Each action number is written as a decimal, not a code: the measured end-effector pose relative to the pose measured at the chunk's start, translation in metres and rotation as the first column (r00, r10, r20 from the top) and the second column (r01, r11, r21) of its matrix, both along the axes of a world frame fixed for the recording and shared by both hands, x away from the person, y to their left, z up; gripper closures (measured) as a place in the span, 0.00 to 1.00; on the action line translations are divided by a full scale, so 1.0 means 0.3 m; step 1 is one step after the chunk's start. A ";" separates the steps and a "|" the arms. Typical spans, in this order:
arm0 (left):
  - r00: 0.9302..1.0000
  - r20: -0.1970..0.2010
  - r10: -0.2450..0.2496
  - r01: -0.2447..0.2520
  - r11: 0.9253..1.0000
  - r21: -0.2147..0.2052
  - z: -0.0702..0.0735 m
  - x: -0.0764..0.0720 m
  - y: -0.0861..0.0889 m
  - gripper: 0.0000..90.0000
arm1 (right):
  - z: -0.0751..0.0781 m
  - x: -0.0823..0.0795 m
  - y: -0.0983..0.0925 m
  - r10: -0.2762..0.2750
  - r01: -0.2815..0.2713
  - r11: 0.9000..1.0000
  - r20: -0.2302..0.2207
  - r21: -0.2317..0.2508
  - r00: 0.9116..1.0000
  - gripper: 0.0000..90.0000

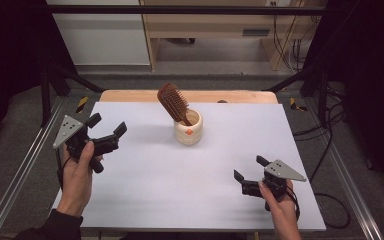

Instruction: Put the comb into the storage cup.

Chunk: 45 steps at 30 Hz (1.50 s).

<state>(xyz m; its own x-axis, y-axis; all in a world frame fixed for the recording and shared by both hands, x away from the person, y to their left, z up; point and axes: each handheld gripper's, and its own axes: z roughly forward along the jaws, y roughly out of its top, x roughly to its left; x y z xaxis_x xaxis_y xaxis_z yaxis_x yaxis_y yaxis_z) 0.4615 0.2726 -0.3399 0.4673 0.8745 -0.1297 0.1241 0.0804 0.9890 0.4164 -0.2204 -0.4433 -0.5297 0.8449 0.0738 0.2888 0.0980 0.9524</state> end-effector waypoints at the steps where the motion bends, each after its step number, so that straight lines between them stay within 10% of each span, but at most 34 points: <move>1: 1.000 -0.003 0.001 -0.001 1.000 -0.004 -0.005 -0.003 0.008 0.03 | 0.001 -0.001 -0.002 0.000 0.000 1.000 0.002 0.003 1.000 0.05; 30: 0.997 0.037 0.069 -0.070 0.997 0.039 -0.016 -0.133 0.204 0.03 | 0.023 -0.072 -0.121 -0.046 0.047 0.999 0.042 -0.010 0.998 0.04; 45: 0.999 0.024 0.048 -0.049 0.998 0.030 -0.117 -0.176 0.241 0.03 | -0.014 -0.077 -0.149 -0.063 0.064 0.998 0.058 -0.004 0.996 0.04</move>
<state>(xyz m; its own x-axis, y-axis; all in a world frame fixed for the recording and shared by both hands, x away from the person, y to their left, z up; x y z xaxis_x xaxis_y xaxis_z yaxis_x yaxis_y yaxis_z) 0.4087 0.3449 -0.3751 0.4266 0.8997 -0.0921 0.0976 0.0554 0.9937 0.3932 -0.2652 -0.4477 -0.4781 0.8774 0.0394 0.2392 0.0869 0.9671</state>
